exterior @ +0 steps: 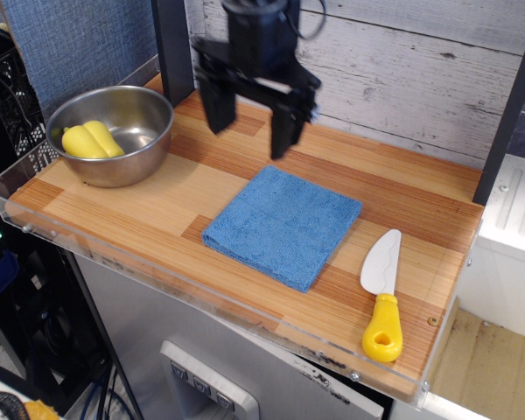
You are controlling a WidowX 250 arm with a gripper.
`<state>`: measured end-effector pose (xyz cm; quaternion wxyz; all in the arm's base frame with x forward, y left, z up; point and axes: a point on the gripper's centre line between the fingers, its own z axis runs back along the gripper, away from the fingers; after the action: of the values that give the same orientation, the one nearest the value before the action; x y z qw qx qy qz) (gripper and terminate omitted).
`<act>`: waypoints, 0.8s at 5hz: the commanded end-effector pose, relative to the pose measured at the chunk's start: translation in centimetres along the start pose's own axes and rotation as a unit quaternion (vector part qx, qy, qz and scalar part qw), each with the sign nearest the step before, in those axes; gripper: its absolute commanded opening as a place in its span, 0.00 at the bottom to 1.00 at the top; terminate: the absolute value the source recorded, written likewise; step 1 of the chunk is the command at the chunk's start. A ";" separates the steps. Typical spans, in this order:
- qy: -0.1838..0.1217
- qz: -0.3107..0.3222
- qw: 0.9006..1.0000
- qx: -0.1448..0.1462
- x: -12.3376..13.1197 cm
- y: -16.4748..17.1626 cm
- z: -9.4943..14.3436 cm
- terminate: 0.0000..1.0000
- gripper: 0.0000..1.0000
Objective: Slide blue cloth towards front edge then back towards top of knife
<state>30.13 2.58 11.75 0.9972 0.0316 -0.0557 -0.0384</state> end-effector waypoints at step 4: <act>0.006 -0.012 1.000 0.008 -0.9 0.4 2.6 0.00 1.00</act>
<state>28.72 2.94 12.50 0.9978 0.0359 -0.0256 -0.0489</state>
